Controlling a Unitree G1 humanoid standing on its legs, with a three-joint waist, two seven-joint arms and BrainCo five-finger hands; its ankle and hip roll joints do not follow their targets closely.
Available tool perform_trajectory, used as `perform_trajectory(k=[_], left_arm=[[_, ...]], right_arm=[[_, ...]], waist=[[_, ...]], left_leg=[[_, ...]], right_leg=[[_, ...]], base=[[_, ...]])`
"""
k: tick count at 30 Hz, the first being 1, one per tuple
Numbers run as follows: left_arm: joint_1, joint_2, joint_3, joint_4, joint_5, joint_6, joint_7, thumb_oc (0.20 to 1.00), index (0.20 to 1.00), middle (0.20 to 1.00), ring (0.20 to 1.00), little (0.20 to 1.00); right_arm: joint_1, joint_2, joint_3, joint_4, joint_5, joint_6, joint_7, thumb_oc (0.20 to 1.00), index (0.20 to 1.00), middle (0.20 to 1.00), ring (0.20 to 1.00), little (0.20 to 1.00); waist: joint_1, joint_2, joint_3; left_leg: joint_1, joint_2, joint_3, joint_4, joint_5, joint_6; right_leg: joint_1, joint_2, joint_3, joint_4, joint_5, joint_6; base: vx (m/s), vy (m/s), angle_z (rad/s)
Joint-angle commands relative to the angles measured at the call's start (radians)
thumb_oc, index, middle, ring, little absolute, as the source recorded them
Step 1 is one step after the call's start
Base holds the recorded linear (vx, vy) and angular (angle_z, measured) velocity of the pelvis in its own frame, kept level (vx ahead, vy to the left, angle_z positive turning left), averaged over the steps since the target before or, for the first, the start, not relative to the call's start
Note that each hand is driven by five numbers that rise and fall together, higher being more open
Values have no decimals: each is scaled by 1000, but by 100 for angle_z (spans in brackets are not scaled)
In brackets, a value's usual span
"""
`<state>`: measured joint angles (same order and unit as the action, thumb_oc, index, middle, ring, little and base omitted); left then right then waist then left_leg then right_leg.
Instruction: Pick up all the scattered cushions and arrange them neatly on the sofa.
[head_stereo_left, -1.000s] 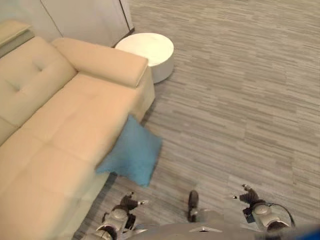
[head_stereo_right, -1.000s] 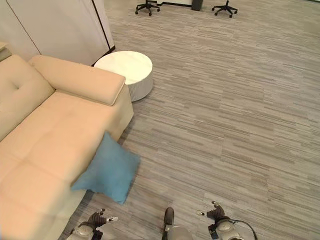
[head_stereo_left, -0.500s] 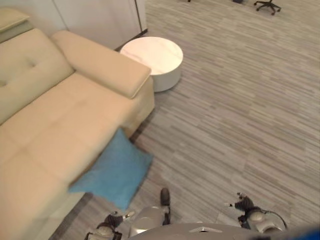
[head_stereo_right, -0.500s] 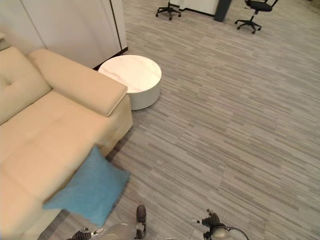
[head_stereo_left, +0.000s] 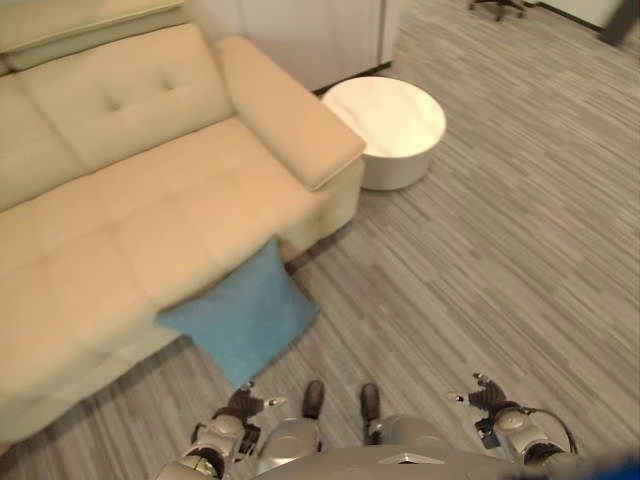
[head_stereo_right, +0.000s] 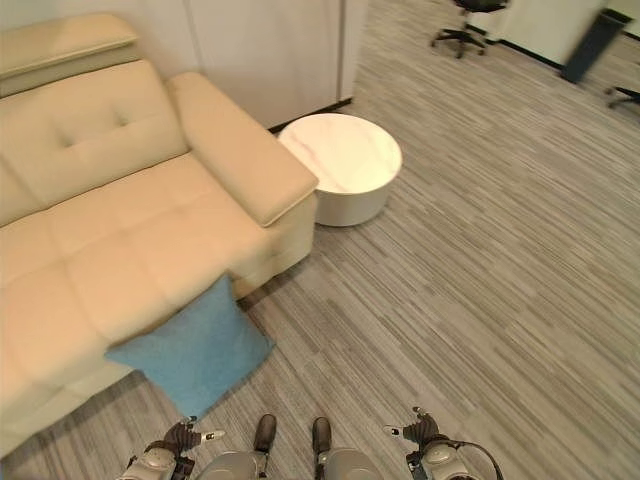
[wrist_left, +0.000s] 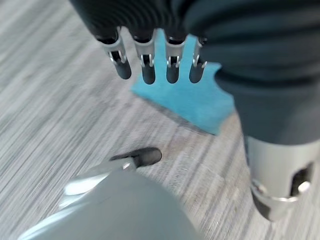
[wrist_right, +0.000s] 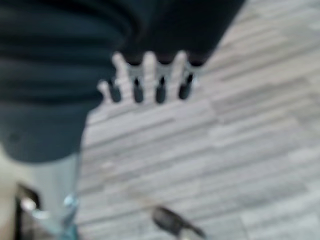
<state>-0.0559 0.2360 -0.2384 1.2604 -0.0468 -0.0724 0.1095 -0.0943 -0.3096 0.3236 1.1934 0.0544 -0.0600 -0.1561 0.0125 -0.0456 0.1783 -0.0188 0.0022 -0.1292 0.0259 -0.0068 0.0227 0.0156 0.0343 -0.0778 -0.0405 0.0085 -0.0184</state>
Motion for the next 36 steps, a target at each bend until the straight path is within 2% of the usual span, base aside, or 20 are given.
perform_trajectory(k=[1, 3, 4, 6, 7, 9, 12, 15, 19, 21, 22, 23, 24, 25, 26, 29, 30, 32, 33, 36], left_arm=[[-67, 5, -38, 19, 17, -15, 0, 1000, 1000, 1000, 1000, 1000], [-73, 0, -42, 19, 14, -13, 6, 1000, 1000, 1000, 1000, 1000], [-80, -6, -49, 14, 20, -12, 9, 1000, 1000, 1000, 1000, 1000], [-80, -6, -49, 14, 20, -12, 9, 1000, 1000, 1000, 1000, 1000], [-80, -5, -53, 7, 28, -9, 7, 1000, 1000, 1000, 1000, 1000], [-76, -3, -54, 4, 31, -9, 4, 1000, 1000, 1000, 1000, 1000], [-60, 5, -50, 1, 39, -5, -3, 1000, 1000, 1000, 1000, 1000], [-53, 11, -43, 3, 42, -4, -4, 1000, 1000, 1000, 1000, 1000], [-45, 26, -32, 5, 44, -4, -5, 1000, 1000, 1000, 1000, 1000], [-46, 35, -25, 1, 37, -4, -5, 1000, 1000, 1000, 1000, 1000], [-50, 45, -20, 0, 31, -3, -2, 1000, 1000, 1000, 1000, 1000], [-50, 45, -20, 0, 31, -3, -2, 1000, 1000, 1000, 1000, 1000], [-48, 49, -23, 4, 32, -7, -3, 1000, 1000, 1000, 1000, 1000], [-48, 49, -22, 4, 32, -7, -3, 1000, 1000, 1000, 1000, 1000], [-48, 50, -22, -1, 30, -10, -6, 1000, 1000, 1000, 1000, 1000], [-53, 49, -18, 4, 26, -11, -4, 1000, 1000, 1000, 1000, 1000], [-58, 48, -12, 10, 21, -12, -1, 1000, 1000, 1000, 1000, 1000], [-57, 48, -8, 14, 17, -16, -1, 1000, 1000, 1000, 1000, 1000], [-51, 45, 4, 24, 10, -16, -1, 1000, 1000, 1000, 1000, 1000], [-43, 38, 8, 31, -1, -16, -2, 1000, 1000, 1000, 1000, 1000]], right_arm=[[-9, -40, -12, -9, 17, -23, -6, 1000, 1000, 1000, 1000, 1000], [-11, -48, -18, -11, 21, -24, -9, 1000, 1000, 1000, 1000, 1000], [-4, -55, -27, -16, 26, -21, -10, 1000, 1000, 1000, 1000, 1000], [-4, -55, -27, -16, 26, -21, -10, 1000, 1000, 1000, 1000, 1000], [12, -55, -34, -10, 27, -16, -11, 1000, 1000, 1000, 1000, 1000], [20, -53, -43, -1, 28, -13, -12, 1000, 1000, 1000, 1000, 1000], [24, -37, -39, 12, 16, -7, -8, 1000, 1000, 1000, 1000, 1000], [23, -29, -35, 13, 9, -6, -5, 1000, 1000, 1000, 1000, 1000], [14, -12, -20, 3, -6, -4, 7, 1000, 1000, 1000, 1000, 1000], [0, -6, -14, -1, -10, -3, 13, 1000, 1000, 1000, 1000, 1000], [-11, -3, -10, -7, -10, -2, 14, 1000, 1000, 1000, 1000, 1000], [-11, -3, -10, -7, -10, -2, 14, 1000, 1000, 1000, 1000, 1000], [-18, -4, -5, -10, -9, -7, 13, 1000, 1000, 1000, 1000, 1000], [-19, -4, -6, -10, -9, -7, 13, 1000, 1000, 1000, 1000, 1000], [-18, -7, -2, -9, -4, -5, 12, 1000, 1000, 1000, 1000, 1000], [-24, -9, 4, -12, -6, -5, 11, 1000, 1000, 1000, 1000, 1000], [-27, -10, 4, -15, -12, -1, 15, 1000, 1000, 1000, 1000, 1000], [-21, -13, 4, -13, -11, -2, 15, 1000, 1000, 1000, 1000, 1000], [-6, -15, -3, 3, -13, 2, 16, 1000, 1000, 1000, 1000, 1000], [11, -21, -12, 20, -6, 1, 18, 1000, 1000, 1000, 1000, 1000]], waist=[[7, -45, -4], [-1, -43, 6], [-25, -43, 5], [-25, -43, 5], [-45, -37, 0], [-57, -30, -14], [-48, -33, -26], [-37, -39, -28], [-10, -50, -26], [0, -45, -18], [-1, -32, -10], [-1, -32, -11], [-17, -20, -5], [-17, -19, -8], [-24, -20, -3], [-26, -22, 6], [-43, -23, 12], [-48, -27, 14], [-45, -35, 2], [-51, -36, -12]], left_leg=[[36, -61, -17, 25, -55, -43], [3, -32, 33, 34, -47, -52], [-21, 34, 196, 35, -28, -63], [-22, 34, 196, 36, -29, -63], [-15, 90, 335, 25, -14, -76], [0, 112, 395, -2, -3, -90], [13, 108, 397, -9, -5, -87], [17, 99, 389, -3, -17, -79], [21, 67, 363, 11, -55, -50], [23, 48, 349, 7, -65, -30], [27, 40, 334, -2, -67, -17], [27, 39, 334, -2, -67, -17], [58, 27, 311, -21, -71, -11], [55, 28, 311, -21, -70, -12], [78, 12, 287, -35, -73, -10], [102, 6, 274, -53, -77, -15], [120, 5, 250, -57, -86, -20], [125, 1, 232, -50, -94, -21], [137, 4, 220, -47, -106, -29], [139, 20, 203, -38, -110, -49]], right_leg=[[-40, -60, 31, 56, -52, 101], [-19, -75, -38, 46, -74, 95], [-5, -100, -106, 33, -79, 99], [-6, -100, -106, 32, -79, 99], [17, -112, -182, 21, -85, 101], [29, -121, -226, 19, -88, 104], [60, -136, -257, 27, -90, 110], [73, -146, -253, 35, -94, 115], [69, -176, -232, 92, -92, 130], [38, -199, -215, 167, -76, 151], [-29, -199, -177, 275, -65, 160], [-31, -199, -176, 277, -66, 160], [-86, -153, -115, 313, -81, 147], [-88, -151, -114, 311, -78, 147], [-106, -120, -79, 246, -72, 139], [-121, -129, -100, 160, -35, 141], [-162, -125, -61, 123, -13, 156], [-152, -121, -34, 107, -12, 153], [-129, -116, -26, 95, -14, 140], [-108, -107, -32, 92, -25, 124]], base=[[-24, -116, 79], [-57, -56, 76], [-62, 0, 127], [-11, 9, 174], [42, 21, 114], [95, 58, 120], [169, 116, 97], [124, 131, 43], [108, 191, 16], [66, 190, 13], [68, 196, -2], [150, 208, -7], [108, 97, -7], [239, 108, -7], [131, 10, 9], [210, -67, 28], [143, -57, 24], [192, -104, 27], [189, -129, 26], [185, -172, 29]])
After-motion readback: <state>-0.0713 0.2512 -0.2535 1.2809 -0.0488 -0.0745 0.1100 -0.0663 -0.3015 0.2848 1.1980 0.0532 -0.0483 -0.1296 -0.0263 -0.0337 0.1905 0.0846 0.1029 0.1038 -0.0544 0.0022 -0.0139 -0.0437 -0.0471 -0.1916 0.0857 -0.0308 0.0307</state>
